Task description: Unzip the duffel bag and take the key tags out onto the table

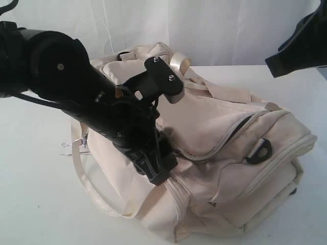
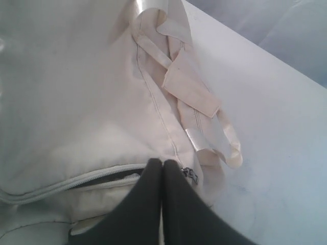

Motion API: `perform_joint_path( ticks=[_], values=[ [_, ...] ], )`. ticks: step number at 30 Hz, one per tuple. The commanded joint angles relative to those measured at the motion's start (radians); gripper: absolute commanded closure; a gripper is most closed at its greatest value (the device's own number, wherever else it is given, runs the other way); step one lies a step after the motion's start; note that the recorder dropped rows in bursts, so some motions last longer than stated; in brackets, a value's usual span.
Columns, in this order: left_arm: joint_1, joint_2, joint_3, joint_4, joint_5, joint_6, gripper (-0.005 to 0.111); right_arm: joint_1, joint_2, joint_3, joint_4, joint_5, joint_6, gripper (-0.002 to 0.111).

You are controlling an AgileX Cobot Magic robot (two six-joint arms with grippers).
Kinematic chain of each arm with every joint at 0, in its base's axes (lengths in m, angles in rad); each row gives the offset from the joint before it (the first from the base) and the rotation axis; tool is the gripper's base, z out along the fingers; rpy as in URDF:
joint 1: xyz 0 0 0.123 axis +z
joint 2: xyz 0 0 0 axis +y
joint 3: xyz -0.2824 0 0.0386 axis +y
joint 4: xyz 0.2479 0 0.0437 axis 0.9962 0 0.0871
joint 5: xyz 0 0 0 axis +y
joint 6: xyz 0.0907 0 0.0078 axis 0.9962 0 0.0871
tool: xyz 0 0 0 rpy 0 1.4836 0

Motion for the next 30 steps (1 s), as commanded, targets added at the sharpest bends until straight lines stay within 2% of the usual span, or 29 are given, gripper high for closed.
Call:
perform_joint_path(
  ticks=[1,6,19,22,27,30],
  values=[
    [0.0,-0.005,-0.006,0.003,0.017,-0.009,0.045,-0.004,-0.007,0.002,0.002,-0.006,-0.007,0.108],
    [0.0,0.029,-0.006,0.003,0.017,-0.06,0.045,-0.004,-0.007,0.002,0.002,-0.006,-0.007,0.108],
    [0.0,0.065,-0.006,0.003,-0.013,-0.06,0.047,-0.004,-0.007,0.002,0.002,-0.006,-0.007,0.108],
    [0.0,0.07,-0.006,0.01,-0.001,-0.057,0.061,-0.004,-0.007,0.002,0.002,-0.006,-0.007,0.108],
    [0.0,0.051,-0.006,0.013,0.004,-0.057,0.103,-0.004,-0.007,0.002,0.002,-0.004,-0.007,0.108],
    [0.0,0.022,-0.023,0.031,0.018,-0.054,0.107,-0.004,-0.007,0.002,0.002,-0.004,-0.007,0.108]
  ],
)
